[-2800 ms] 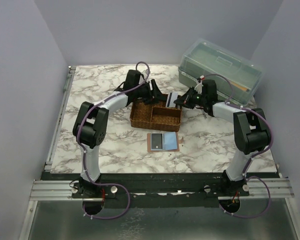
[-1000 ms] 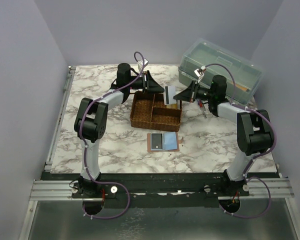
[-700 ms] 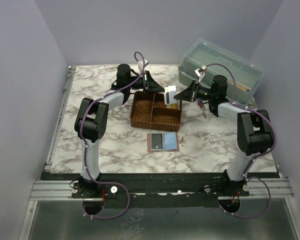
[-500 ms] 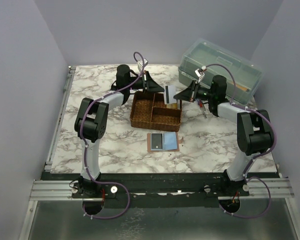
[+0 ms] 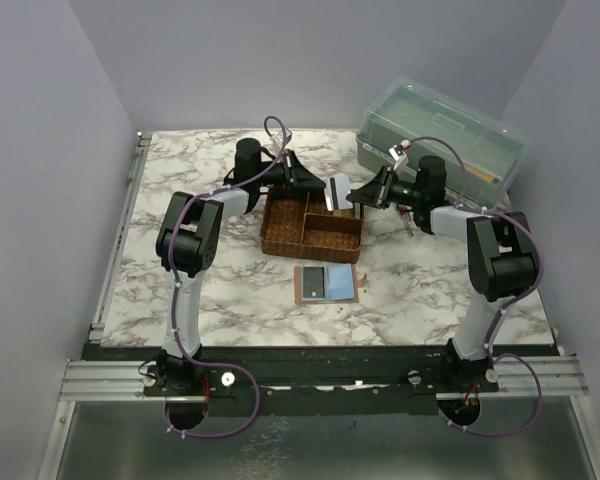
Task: Put the credit cards into the card holder
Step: Place the credit card in the storage box.
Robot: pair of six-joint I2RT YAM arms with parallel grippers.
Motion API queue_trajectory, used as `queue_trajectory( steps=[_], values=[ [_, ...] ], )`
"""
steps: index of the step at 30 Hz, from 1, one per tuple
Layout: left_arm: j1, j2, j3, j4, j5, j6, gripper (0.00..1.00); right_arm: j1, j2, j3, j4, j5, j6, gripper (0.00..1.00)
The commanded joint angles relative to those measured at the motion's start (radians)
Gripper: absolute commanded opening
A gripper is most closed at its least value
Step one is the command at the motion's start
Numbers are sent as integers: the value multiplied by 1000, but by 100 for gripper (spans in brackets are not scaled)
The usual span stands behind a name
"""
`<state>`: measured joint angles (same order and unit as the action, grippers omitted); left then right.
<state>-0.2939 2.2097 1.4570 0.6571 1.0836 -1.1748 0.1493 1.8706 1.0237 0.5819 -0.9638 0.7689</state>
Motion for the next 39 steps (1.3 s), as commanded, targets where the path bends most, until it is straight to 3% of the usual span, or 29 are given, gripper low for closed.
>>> queue_trajectory(
  steps=[1, 7, 10, 21, 29, 36, 37, 39],
  values=[
    [9, 27, -14, 34, -29, -15, 0, -2, 24, 6, 7, 30, 10, 17],
    [13, 35, -24, 33, -39, -23, 0, -4, 30, 10, -39, 71, -8, 16],
    [19, 44, -26, 32, -46, -28, 0, -5, 40, 14, -56, 81, -10, 1],
    [26, 64, 16, -110, -110, 54, 0, -19, -12, 35, -204, 195, -43, 0],
    [0, 22, 69, -363, -230, 175, 0, -21, -95, 69, -346, 290, -100, 0],
    [-66, 53, 231, -725, -309, 367, 0, -20, -150, 87, -425, 312, -143, 0],
    [-66, 58, 243, -749, -309, 372, 3, -20, -154, 86, -435, 309, -149, 0],
    [-67, 47, 247, -784, -329, 397, 21, -20, -166, 77, -445, 303, -157, 0]
  ],
)
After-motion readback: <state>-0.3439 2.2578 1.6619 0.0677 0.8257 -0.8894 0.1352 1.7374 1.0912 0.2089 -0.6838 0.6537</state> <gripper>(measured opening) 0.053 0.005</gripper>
